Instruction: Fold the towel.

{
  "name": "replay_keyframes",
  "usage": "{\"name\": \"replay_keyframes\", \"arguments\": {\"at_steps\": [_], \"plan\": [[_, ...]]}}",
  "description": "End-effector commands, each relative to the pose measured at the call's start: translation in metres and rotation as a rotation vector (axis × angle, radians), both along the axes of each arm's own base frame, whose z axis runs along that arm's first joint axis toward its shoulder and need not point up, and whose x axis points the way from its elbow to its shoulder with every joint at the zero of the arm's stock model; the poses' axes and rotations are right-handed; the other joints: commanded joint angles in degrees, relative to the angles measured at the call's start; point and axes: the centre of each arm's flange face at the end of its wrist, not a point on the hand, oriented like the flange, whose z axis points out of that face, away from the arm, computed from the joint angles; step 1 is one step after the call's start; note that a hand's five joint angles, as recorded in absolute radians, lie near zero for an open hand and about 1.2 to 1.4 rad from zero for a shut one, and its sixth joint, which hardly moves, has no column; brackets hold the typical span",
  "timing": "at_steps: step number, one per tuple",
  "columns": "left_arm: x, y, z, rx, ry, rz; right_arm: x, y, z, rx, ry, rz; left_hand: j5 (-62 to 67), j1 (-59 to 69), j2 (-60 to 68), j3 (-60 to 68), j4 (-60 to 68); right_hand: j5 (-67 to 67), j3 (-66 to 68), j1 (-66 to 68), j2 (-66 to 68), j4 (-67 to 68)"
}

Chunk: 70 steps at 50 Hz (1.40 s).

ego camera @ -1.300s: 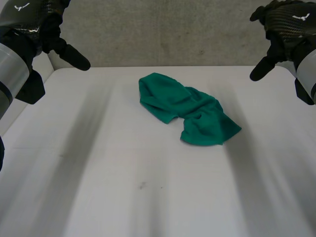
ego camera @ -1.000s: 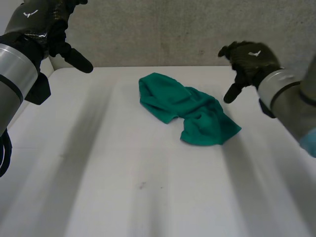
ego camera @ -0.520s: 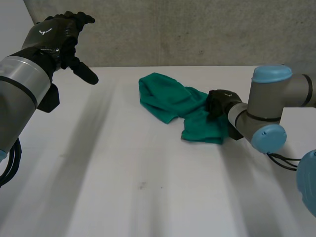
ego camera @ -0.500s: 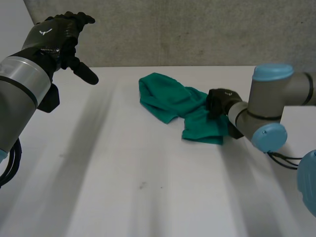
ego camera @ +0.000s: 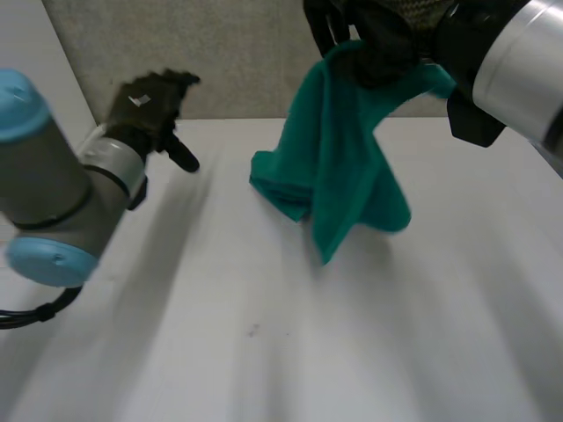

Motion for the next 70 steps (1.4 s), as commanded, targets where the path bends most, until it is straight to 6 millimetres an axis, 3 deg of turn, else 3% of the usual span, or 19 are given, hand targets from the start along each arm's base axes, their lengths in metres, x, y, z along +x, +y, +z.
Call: {"name": "replay_keyframes", "arguments": {"at_steps": [1,4,9,12,15,20,21,26,31,34,36,38,41,44,49,51,58,63,70], "plan": [[-0.05,0.012,-0.079,0.128,-0.106,-0.216,-0.003,0.027,0.006,-0.005,0.0,0.033,-2.53,-0.65,-1.47,-1.84,-1.4,13.57,12.21,23.78,12.4,11.95],[-0.061,0.015,-0.103,0.162,-0.123,-0.255,-0.004,0.028,0.002,0.012,0.011,0.035,-1.53,0.35,-0.46,-0.84,-0.39,13.57,12.21,23.78,12.4,11.95],[-0.071,0.006,-0.119,0.134,-0.11,-0.263,-0.002,0.026,-0.013,0.063,0.035,0.032,2.33,4.21,3.4,3.02,3.46,13.57,12.21,23.78,12.4,11.95],[-0.078,0.011,-0.126,0.142,-0.111,-0.323,-0.004,0.022,-0.018,0.074,0.041,0.014,26.5,28.38,27.56,27.18,27.63,13.57,12.21,23.78,12.4,11.95],[-0.083,0.012,-0.123,0.126,-0.106,-0.357,-0.005,0.016,-0.022,0.088,0.045,-0.015,65.65,67.54,66.72,66.34,66.79,13.57,12.21,23.78,12.4,11.95],[-0.071,-0.011,-0.092,0.027,-0.109,-0.145,-0.002,-0.006,-0.04,0.125,0.083,-0.1,67.25,69.14,68.32,67.94,68.39,13.57,12.21,23.78,12.4,11.95],[-0.059,-0.018,-0.071,-0.028,-0.125,-0.04,-0.001,-0.012,-0.044,0.129,0.093,-0.118,67.25,69.14,68.32,67.94,68.39,13.57,12.21,23.78,12.4,11.95],[-0.016,-0.03,-0.019,-0.128,-0.149,0.163,-0.009,-0.051,-0.055,0.085,0.169,-0.256,67.25,69.14,68.32,67.94,68.39,13.57,12.21,23.78,12.4,11.95],[-0.006,0.013,-0.006,-0.09,-0.158,0.11,-0.005,-0.072,-0.071,0.039,0.254,-0.316,67.25,69.14,68.32,67.94,68.39,13.57,12.21,23.78,12.4,11.95],[-0.001,0.055,-0.026,0.028,-0.229,0.029,0.003,-0.084,-0.092,0.034,0.287,-0.317,67.25,69.14,68.32,67.94,68.39,13.57,12.21,23.78,12.4,11.95],[0.0,0.065,-0.032,0.061,-0.25,0.008,0.006,-0.09,-0.108,0.051,0.314,-0.321,67.25,69.14,68.32,67.94,68.39,13.57,12.21,23.78,12.4,11.95],[0.006,0.106,-0.056,0.196,-0.323,-0.065,0.007,-0.092,-0.121,0.079,0.338,-0.317,67.25,69.14,68.32,67.94,68.39,13.57,12.21,23.78,12.4,11.95],[0.011,0.138,-0.08,0.31,-0.395,-0.121,0.007,-0.09,-0.146,0.137,0.385,-0.304,67.25,69.14,68.32,67.94,68.39,13.57,12.21,23.78,12.4,11.95],[0.015,0.148,-0.091,0.356,-0.424,-0.134,0.007,-0.084,-0.161,0.173,0.414,-0.289,63.45,65.33,64.51,64.13,64.58,13.57,12.21,23.78,12.4,11.95],[0.027,0.131,-0.099,0.391,-0.425,-0.067,0.006,-0.078,-0.173,0.194,0.431,-0.279,8.54,10.42,9.6,9.22,9.67,13.57,12.21,23.78,12.4,11.95],[0.032,0.119,-0.095,0.385,-0.41,-0.034,0.005,-0.077,-0.172,0.191,0.429,-0.28,2.03,3.92,3.1,2.72,3.17,13.57,12.21,23.78,12.4,11.95],[0.04,0.081,-0.069,0.299,-0.352,0.049,0.001,-0.071,-0.154,0.149,0.395,-0.284,0.66,2.55,1.73,1.35,1.8,13.57,12.21,23.78,12.4,11.95],[0.039,0.055,-0.054,0.236,-0.315,0.062,-0.001,-0.065,-0.16,0.167,0.41,-0.271,2.85,4.73,3.92,3.54,3.99,13.57,12.21,23.78,12.4,11.95],[0.029,0.04,-0.105,0.365,-0.369,-0.036,-0.004,-0.062,-0.177,0.212,0.455,-0.265,3.36,5.24,4.42,4.04,4.49,13.57,12.21,23.78,12.4,11.95]]}}
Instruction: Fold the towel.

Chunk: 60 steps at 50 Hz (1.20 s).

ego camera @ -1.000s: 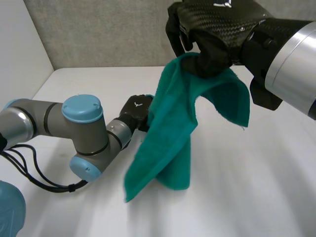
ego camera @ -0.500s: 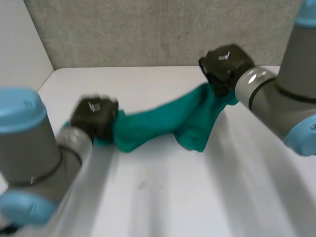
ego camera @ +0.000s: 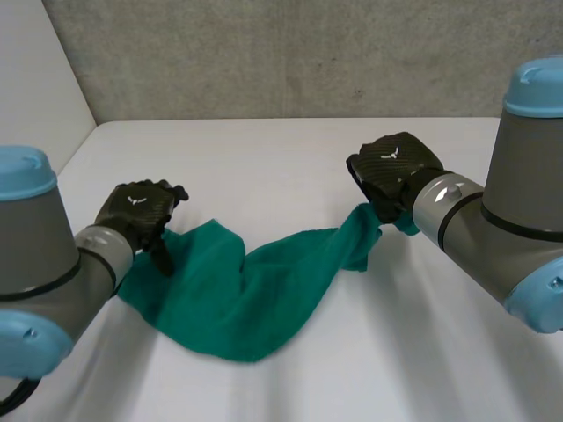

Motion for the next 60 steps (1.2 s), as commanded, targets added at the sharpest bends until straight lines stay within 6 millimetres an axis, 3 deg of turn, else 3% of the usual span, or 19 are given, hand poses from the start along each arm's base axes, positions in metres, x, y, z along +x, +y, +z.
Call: {"name": "replay_keyframes", "arguments": {"at_steps": [1,6,13,18,21,22,23,26,27,28,30,32,35,39,47,48,52,55,60], "plan": [[-0.011,-0.014,-0.043,0.116,-0.032,-0.085,-0.004,0.004,-0.02,0.052,0.05,0.002,2.27,1.68,1.87,1.62,2.06,13.57,12.21,23.78,12.4,11.69],[-0.019,-0.012,-0.059,0.155,-0.036,-0.173,-0.008,0.005,-0.026,0.051,0.084,0.002,5.79,5.2,5.38,5.14,5.58,13.57,12.21,23.78,12.4,11.69],[-0.03,-0.01,-0.061,0.158,0.0,-0.278,-0.006,0.001,-0.022,0.032,0.079,0.0,20.61,20.01,20.2,19.96,20.4,13.57,12.21,23.78,12.4,11.69],[-0.038,-0.028,-0.06,0.126,0.009,-0.282,-0.001,-0.01,-0.025,0.016,0.09,0.002,66.08,65.48,65.67,65.42,65.86,13.57,12.21,23.78,12.4,11.69],[-0.041,-0.04,-0.048,0.068,0.01,-0.263,0.005,-0.021,-0.021,-0.023,0.092,0.002,66.17,65.58,65.76,65.52,65.96,13.57,12.21,23.78,12.4,11.69],[-0.041,-0.045,-0.042,0.038,0.009,-0.25,0.005,-0.021,-0.021,-0.024,0.092,0.002,66.17,65.58,65.76,65.52,65.96,13.57,12.21,23.78,12.4,11.69],[-0.042,-0.058,-0.026,-0.033,0.007,-0.212,0.014,-0.041,0.001,-0.152,0.052,-0.007,66.17,65.58,65.76,65.52,65.96,13.57,12.21,23.78,12.4,11.69],[-0.042,-0.085,0.026,-0.251,0.018,-0.09,0.019,-0.054,0.019,-0.255,0.014,-0.029,66.17,65.58,65.76,65.52,65.96,13.57,12.21,23.78,12.4,11.69],[-0.041,-0.091,0.044,-0.319,0.034,-0.058,0.024,-0.071,0.053,-0.436,-0.054,-0.083,66.17,65.58,65.76,65.52,65.96,13.57,12.21,23.78,12.4,11.69],[-0.039,-0.097,0.079,-0.449,0.08,-0.005,0.025,-0.075,0.066,-0.501,-0.084,-0.102,66.17,65.58,65.76,65.52,65.96,13.57,12.21,23.78,12.4,11.69],[-0.038,-0.099,0.095,-0.511,0.108,0.017,0.026,-0.081,0.089,-0.624,-0.141,-0.135,66.17,65.58,65.76,65.52,65.96,13.57,12.21,23.78,12.4,11.69],[-0.034,-0.095,0.145,-0.711,0.2,0.052,0.026,-0.084,0.105,-0.722,-0.186,-0.158,66.17,65.58,65.76,65.52,65.96,13.57,12.21,23.78,12.4,11.69],[-0.032,-0.088,0.161,-0.781,0.234,0.058,0.025,-0.083,0.116,-0.838,-0.227,-0.17,66.17,65.58,65.76,65.52,65.96,13.57,12.21,23.78,12.4,11.69],[-0.028,-0.075,0.134,-0.694,0.202,0.048,0.025,-0.074,0.095,-0.783,-0.183,-0.117,66.17,65.58,65.76,65.52,65.96,13.57,12.21,23.78,12.4,11.69],[-0.02,-0.034,0.015,-0.324,0.056,0.008,0.014,-0.037,-0.017,-0.391,0.083,0.069,66.17,65.58,65.76,65.52,65.96,13.57,12.21,23.78,12.4,11.69],[-0.016,-0.024,-0.006,-0.257,0.028,0.004,0.014,-0.037,-0.017,-0.39,0.084,0.069,66.17,65.58,65.76,65.52,65.96,13.57,12.21,23.78,12.4,11.69],[-0.009,-0.004,-0.055,-0.099,-0.04,-0.006,0.0,-0.019,-0.064,-0.221,0.24,0.108,66.17,65.58,65.76,65.52,65.96,13.57,12.21,23.78,12.4,11.69],[-0.005,0.009,-0.068,-0.02,-0.082,-0.015,-0.005,-0.011,-0.087,-0.139,0.305,0.121,66.17,65.58,65.76,65.52,65.96,13.57,12.21,23.78,12.4,11.69],[0.003,0.023,-0.07,0.094,-0.121,-0.014,-0.012,0.0,-0.1,-0.041,0.351,0.135,66.17,65.58,65.76,65.52,65.96,13.57,12.21,23.78,12.4,11.69]]}}
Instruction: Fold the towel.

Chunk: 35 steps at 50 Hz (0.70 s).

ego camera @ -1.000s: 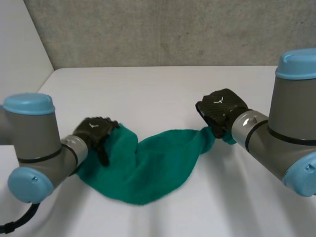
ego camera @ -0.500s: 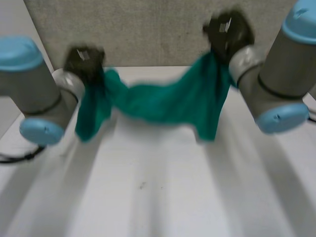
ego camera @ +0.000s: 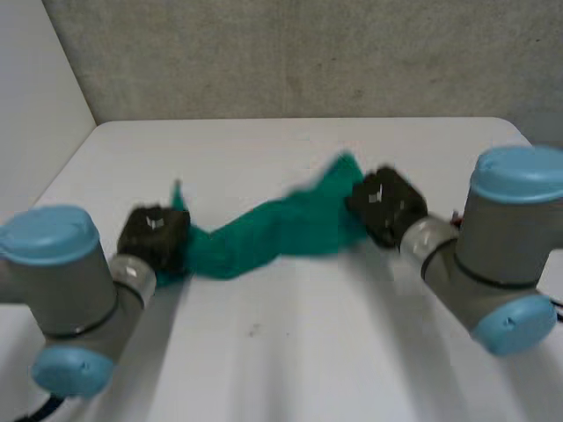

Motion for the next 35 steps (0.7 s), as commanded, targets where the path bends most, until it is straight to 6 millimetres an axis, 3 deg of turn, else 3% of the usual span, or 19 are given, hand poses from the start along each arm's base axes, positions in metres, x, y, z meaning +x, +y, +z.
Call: {"name": "replay_keyframes", "arguments": {"at_steps": [1,3,5,6,7,8,12,15,19,23,25,26,28,33,35], "plan": [[0.012,0.024,-0.013,0.183,-0.074,0.003,-0.012,0.018,-0.027,0.158,0.112,-0.007,15.84,14.85,11.38,11.77,11.59,13.57,12.05,23.78,12.35,11.66],[0.017,0.034,0.0,0.225,-0.088,0.006,-0.016,0.026,-0.023,0.202,0.133,-0.007,10.87,9.88,6.41,6.8,6.62,13.57,12.05,23.78,12.35,11.66],[0.019,0.039,0.006,0.234,-0.095,0.002,-0.019,0.031,-0.016,0.224,0.144,-0.007,0.96,-0.04,-3.51,-3.12,-3.29,-3.1,-4.61,7.12,-4.31,-5.0],[0.02,0.041,0.009,0.237,-0.101,-0.001,-0.021,0.035,-0.01,0.237,0.148,-0.01,-6.6,-7.59,-11.06,-10.67,-10.85,-20.35,-21.87,-10.13,-21.56,-22.25],[0.02,0.045,0.015,0.238,-0.107,-0.009,-0.021,0.036,-0.006,0.24,0.143,-0.008,-23.99,-24.99,-28.46,-28.06,-28.24,-26.18,-27.7,-15.97,-27.4,-28.09],[0.02,0.047,0.019,0.234,-0.111,-0.011,-0.022,0.036,-0.001,0.238,0.136,-0.01,-29.49,-30.49,-33.96,-33.57,-33.74,-30.24,-31.76,-20.02,-31.45,-32.14],[0.018,0.043,0.046,0.136,-0.108,-0.024,-0.02,0.019,0.026,0.187,0.013,-0.067,-38.27,-39.27,-42.74,-42.34,-42.52,-51.1,-52.61,-40.88,-52.31,-53.0],[0.012,0.03,0.066,0.026,-0.098,-0.032,-0.016,0.004,0.049,0.181,-0.142,-0.121,-46.19,-47.18,-50.65,-50.26,-50.44,-52.48,-54.0,-42.27,-53.7,-54.39],[0.004,0.009,0.078,-0.075,-0.083,-0.035,-0.013,-0.017,0.073,0.198,-0.323,-0.165,-47.04,-48.04,-51.51,-51.11,-51.29,-51.64,-53.16,-41.43,-52.86,-53.55],[-0.004,-0.01,0.072,-0.096,-0.08,-0.034,-0.01,-0.039,0.059,0.266,-0.374,-0.203,-46.54,-47.54,-51.01,-50.61,-50.79,-50.63,-52.15,-40.42,-51.85,-52.54],[-0.008,-0.018,0.066,-0.092,-0.081,-0.035,-0.006,-0.054,0.042,0.33,-0.358,-0.227,-46.2,-47.2,-50.67,-50.27,-50.45,-49.8,-51.31,-39.58,-51.01,-51.7],[-0.013,-0.03,0.056,-0.075,-0.092,-0.037,-0.005,-0.057,0.038,0.349,-0.352,-0.234,-45.54,-46.53,-50.0,-49.61,-49.79,-49.46,-50.98,-39.24,-50.67,-51.36],[-0.015,-0.033,0.051,-0.063,-0.098,-0.039,-0.005,-0.06,0.034,0.369,-0.342,-0.242,-45.53,-46.53,-50.0,-49.6,-49.78,-49.45,-50.97,-39.24,-50.67,-51.36],[-0.018,-0.042,0.017,0.053,-0.226,-0.075,-0.01,-0.075,-0.007,0.528,-0.25,-0.311,-44.35,-45.35,-48.82,-48.42,-48.6,-47.6,-49.12,-37.39,-48.82,-49.51],[-0.017,-0.039,0.006,0.097,-0.298,-0.102,-0.011,-0.074,-0.014,0.557,-0.225,-0.324,-44.52,-45.52,-48.99,-48.59,-48.77,-47.6,-49.12,-37.39,-48.82,-49.51]]}}
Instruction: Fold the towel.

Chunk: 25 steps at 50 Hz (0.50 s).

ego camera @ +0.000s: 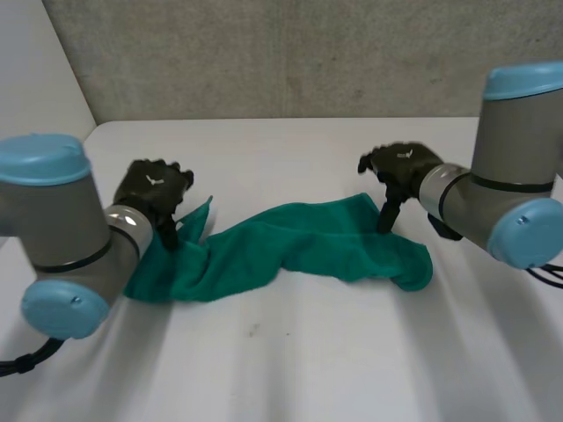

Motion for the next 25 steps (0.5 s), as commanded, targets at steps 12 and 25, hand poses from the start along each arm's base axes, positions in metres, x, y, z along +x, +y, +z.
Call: {"name": "replay_keyframes", "arguments": {"at_steps": [12,25], "plan": [[0.005,-0.005,-0.051,0.173,-0.262,-0.057,-0.014,-0.01,-0.055,0.245,0.135,-0.023,44.13,42.98,43.73,43.41,43.86,26.82,27.49,28.4,26.7,26.76],[-0.017,-0.062,0.051,-0.397,-0.042,0.011,-0.008,-0.051,0.007,-0.105,0.091,-0.082,62.88,61.73,62.49,62.16,62.61,63.99,64.65,65.57,63.86,63.92]]}}
